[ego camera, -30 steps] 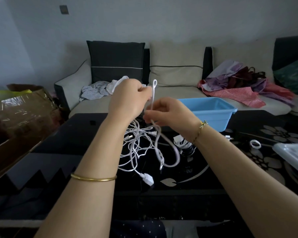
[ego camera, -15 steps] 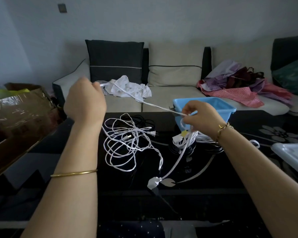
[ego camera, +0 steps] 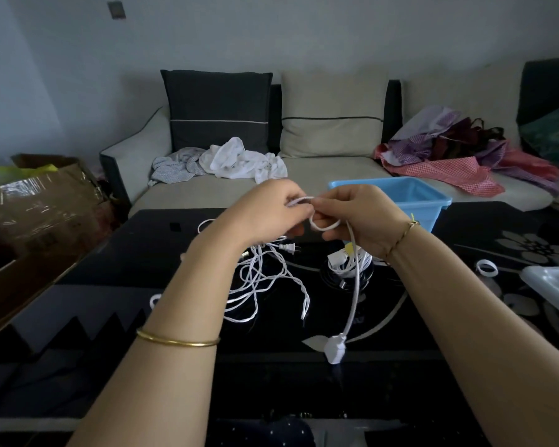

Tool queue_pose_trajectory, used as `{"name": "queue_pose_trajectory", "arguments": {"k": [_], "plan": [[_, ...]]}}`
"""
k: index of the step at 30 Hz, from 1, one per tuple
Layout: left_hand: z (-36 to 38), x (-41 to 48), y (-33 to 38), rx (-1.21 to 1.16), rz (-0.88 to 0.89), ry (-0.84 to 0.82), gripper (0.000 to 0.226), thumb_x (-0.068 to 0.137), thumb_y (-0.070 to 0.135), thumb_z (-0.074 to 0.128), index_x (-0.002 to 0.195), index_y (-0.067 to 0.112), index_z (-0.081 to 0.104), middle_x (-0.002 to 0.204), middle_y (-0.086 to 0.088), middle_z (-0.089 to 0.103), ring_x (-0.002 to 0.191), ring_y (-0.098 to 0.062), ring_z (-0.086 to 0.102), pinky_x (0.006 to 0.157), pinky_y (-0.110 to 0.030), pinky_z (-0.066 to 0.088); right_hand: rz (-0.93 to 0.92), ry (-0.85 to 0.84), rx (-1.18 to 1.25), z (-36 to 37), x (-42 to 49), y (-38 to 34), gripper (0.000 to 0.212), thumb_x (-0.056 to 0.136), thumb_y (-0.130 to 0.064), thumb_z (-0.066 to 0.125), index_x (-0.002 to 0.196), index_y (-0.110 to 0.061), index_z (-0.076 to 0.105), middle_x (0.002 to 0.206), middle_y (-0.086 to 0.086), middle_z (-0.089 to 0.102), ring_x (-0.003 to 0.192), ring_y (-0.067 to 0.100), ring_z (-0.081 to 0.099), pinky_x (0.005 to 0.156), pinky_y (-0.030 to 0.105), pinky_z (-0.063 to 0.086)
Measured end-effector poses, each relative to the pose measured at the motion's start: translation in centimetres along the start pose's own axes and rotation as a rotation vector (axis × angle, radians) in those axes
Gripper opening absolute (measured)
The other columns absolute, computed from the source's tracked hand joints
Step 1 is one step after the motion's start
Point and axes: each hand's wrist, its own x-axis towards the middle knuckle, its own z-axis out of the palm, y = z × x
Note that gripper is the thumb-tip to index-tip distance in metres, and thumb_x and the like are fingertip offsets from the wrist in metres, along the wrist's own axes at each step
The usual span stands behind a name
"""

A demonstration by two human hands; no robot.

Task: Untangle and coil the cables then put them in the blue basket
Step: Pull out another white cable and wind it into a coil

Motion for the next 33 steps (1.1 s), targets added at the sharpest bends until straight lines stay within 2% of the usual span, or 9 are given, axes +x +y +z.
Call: {"name": "queue_pose_trajectory", "arguments": {"k": [2, 9, 12, 15, 19, 23, 27, 29, 33], "plan": [[0.1, 0.2, -0.8, 0.021, -0.003, 0.063, 0.021, 0.097, 0.021, 0.052, 0.077, 0.02, 0.061, 0.062, 0.005, 0.055, 0.057, -0.011, 0.05, 0.063, -0.032, 0.044, 0.034, -0.017, 0.057, -0.1, 0.2, 0.3, 0.012, 0.09, -0.005, 0.057, 0.078, -0.002, 0.06, 0.051, -0.001, 0.063, 0.045, 0.004, 0.059, 0.043, 0.016, 0.05], [0.1, 0.9, -2.5, -0.238, -0.176, 0.396, 0.025, 0.096, 0.011, 0.045, 0.081, 0.016, 0.065, 0.061, 0.005, 0.049, 0.05, -0.006, 0.039, 0.048, -0.021, 0.032, 0.116, 0.045, 0.157, -0.3, 1.1, 2.0, 0.018, 0.092, -0.017, 0.056, 0.081, -0.006, 0.064, 0.075, 0.004, 0.065, 0.066, 0.011, 0.063, 0.035, 0.011, 0.036], [-0.7, 1.3, -3.3, -0.475, -0.325, 0.548, 0.028, 0.093, 0.01, 0.049, 0.071, 0.021, 0.062, 0.059, 0.005, 0.046, 0.046, -0.006, 0.033, 0.045, -0.02, 0.025, 0.201, 0.118, 0.22, -0.3, 1.4, 2.5, 0.025, 0.095, -0.021, 0.053, 0.076, -0.005, 0.061, 0.071, 0.004, 0.06, 0.053, 0.009, 0.062, 0.033, 0.012, 0.036], [-1.2, 1.6, -4.1, -0.693, -0.4, 0.656, 0.024, 0.091, 0.009, 0.051, 0.07, 0.017, 0.059, 0.062, 0.005, 0.045, 0.049, -0.004, 0.033, 0.047, -0.021, 0.024, 0.211, 0.134, 0.024, -0.4, 1.6, 2.9, 0.034, 0.098, -0.025, 0.048, 0.072, -0.006, 0.06, 0.068, 0.005, 0.057, 0.044, 0.007, 0.057, 0.036, 0.013, 0.039], [-1.8, 1.6, -5.2, -0.781, -0.429, 0.793, 0.023, 0.089, 0.007, 0.048, 0.07, 0.017, 0.057, 0.06, 0.005, 0.044, 0.042, -0.006, 0.032, 0.046, -0.02, 0.027, 0.115, 0.072, -0.392, -0.3, 2.1, 3.5, 0.04, 0.098, -0.028, 0.046, 0.07, -0.01, 0.067, 0.074, 0.005, 0.059, 0.061, 0.013, 0.052, 0.052, 0.02, 0.05], [-2.2, 1.4, -5.6, -0.809, -0.445, 0.882, 0.023, 0.092, 0.008, 0.044, 0.076, 0.017, 0.058, 0.061, 0.004, 0.046, 0.043, -0.007, 0.035, 0.046, -0.019, 0.03, -0.047, 0.046, -0.306, 0.9, 2.2, 3.4, 0.014, 0.091, -0.019, 0.058, 0.081, -0.012, 0.066, 0.057, -0.003, 0.045, 0.041, 0.006, 0.033, 0.039, 0.016, 0.029], [-2.6, 1.2, -6.2, -0.807, -0.514, 0.925, 0.025, 0.093, 0.009, 0.044, 0.075, 0.018, 0.059, 0.06, 0.004, 0.045, 0.045, -0.006, 0.035, 0.045, -0.019, 0.029, -0.154, 0.023, -0.101, 1.5, 2.1, 2.8, 0.017, 0.082, -0.01, 0.068, 0.069, -0.012, 0.057, 0.047, -0.009, 0.048, 0.039, 0.005, 0.037, 0.039, 0.018, 0.033], [-2.3, 1.2, -6.5, -0.775, -0.543, 0.895, 0.025, 0.093, 0.01, 0.047, 0.072, 0.019, 0.058, 0.062, 0.004, 0.047, 0.048, -0.006, 0.039, 0.049, -0.02, 0.033, -0.205, 0.035, -0.08, 1.6, 2.1, 2.5, 0.017, 0.082, -0.014, 0.068, 0.066, -0.013, 0.064, 0.056, -0.001, 0.056, 0.051, 0.014, 0.048, 0.055, 0.026, 0.046], [-1.2, 1.3, -6.5, -0.678, -0.585, 0.601, 0.023, 0.094, 0.013, 0.049, 0.074, 0.018, 0.059, 0.065, 0.003, 0.051, 0.052, -0.007, 0.043, 0.054, -0.021, 0.038, -0.339, 0.091, -0.127, 2.0, 1.6, 1.4, 0.02, 0.088, -0.019, 0.063, 0.07, -0.021, 0.072, 0.068, 0.002, 0.059, 0.06, 0.005, 0.049, 0.06, 0.014, 0.041]]}}
